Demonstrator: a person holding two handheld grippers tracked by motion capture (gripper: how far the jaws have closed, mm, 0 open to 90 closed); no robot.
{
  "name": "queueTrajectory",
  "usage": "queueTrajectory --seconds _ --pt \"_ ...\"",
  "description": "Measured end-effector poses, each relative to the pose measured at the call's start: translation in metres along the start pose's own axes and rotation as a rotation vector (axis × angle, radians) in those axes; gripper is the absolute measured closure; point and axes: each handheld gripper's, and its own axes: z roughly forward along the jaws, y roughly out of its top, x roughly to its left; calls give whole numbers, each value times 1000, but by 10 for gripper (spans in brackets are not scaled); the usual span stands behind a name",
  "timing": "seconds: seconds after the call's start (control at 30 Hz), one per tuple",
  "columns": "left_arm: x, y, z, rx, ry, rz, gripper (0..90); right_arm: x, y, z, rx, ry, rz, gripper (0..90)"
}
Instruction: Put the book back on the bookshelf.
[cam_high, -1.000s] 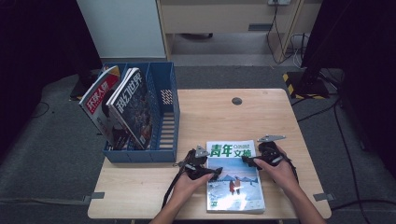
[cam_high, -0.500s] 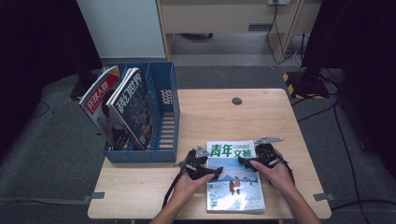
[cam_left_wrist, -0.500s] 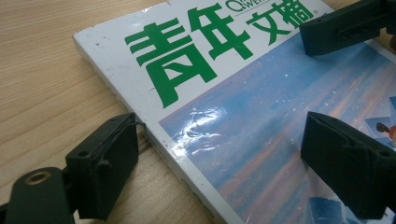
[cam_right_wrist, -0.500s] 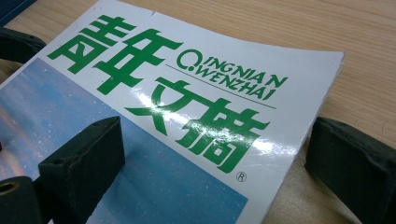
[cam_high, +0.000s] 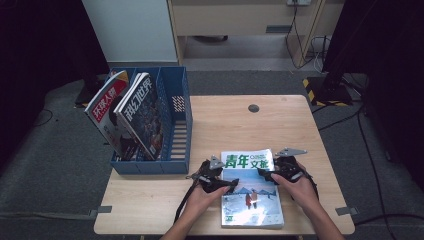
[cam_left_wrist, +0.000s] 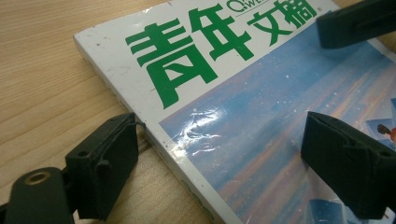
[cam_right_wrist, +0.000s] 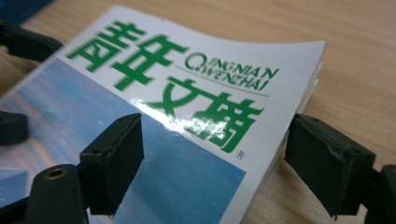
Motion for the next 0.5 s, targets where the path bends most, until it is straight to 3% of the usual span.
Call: queueTrajectory --seconds 0.07,0.13,0.23,0.33,0.5 --pt "0 0 0 0 0 0 104 3 3 -8 -41 51 -2 262" --pt "0 0 0 0 0 -1 104 7 5 -11 -49 64 -36 271" --pt "0 0 0 -1 0 -1 104 5 4 -10 -17 46 -60 309" --pt "0 0 0 0 0 -1 104 1 1 -9 21 28 -43 349" --pt "0 0 0 -1 0 -1 104 -3 -7 -13 71 53 -17 390"
